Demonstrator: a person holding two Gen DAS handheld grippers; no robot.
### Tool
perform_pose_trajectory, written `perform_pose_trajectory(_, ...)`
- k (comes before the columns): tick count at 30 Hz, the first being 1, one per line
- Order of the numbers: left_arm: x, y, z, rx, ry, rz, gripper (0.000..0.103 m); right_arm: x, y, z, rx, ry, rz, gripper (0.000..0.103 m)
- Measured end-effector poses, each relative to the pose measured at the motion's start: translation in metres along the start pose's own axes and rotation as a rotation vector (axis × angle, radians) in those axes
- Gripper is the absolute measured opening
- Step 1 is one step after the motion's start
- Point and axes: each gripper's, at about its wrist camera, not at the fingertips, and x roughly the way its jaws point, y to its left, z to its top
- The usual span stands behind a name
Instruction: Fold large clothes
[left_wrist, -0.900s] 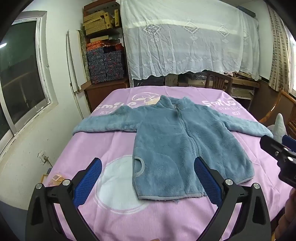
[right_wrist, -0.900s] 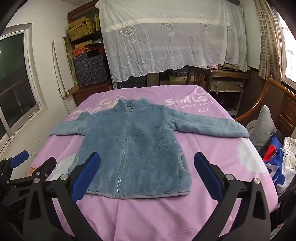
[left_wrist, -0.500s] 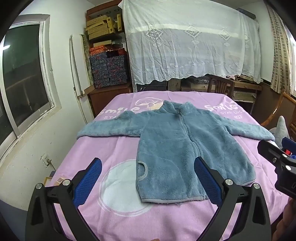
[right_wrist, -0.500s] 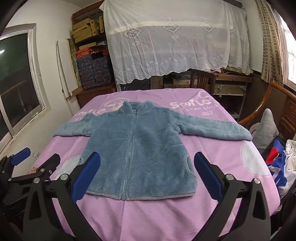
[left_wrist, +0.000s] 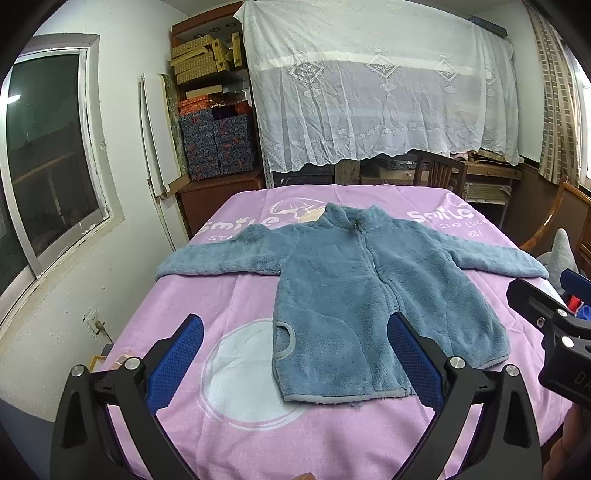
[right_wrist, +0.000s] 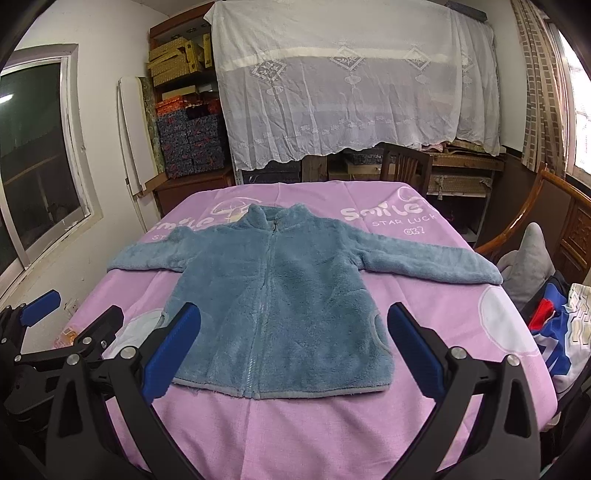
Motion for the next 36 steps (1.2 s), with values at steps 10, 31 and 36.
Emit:
perform_pose_trajectory(10,-0.001,-0.0007,-0.0012,0.003,-0.005,0.004,0.1,0.0005,0.0013,0.001,-0.003,0.002,-0.001,0.099)
perform_pose_trajectory(31,0.0005,0.0005,-0.0045,0.002,0.006,0.0,0.1,0.0025,0.0042,-0.0007,-0.003,0.007,0.001,0.099)
perform_pose_trajectory(36,0.0005,0.0006,-0.0047,0.002,0.007,0.0,0.1,0.0026,0.0035,-0.0004,-0.005,0.007,0.001,0.099)
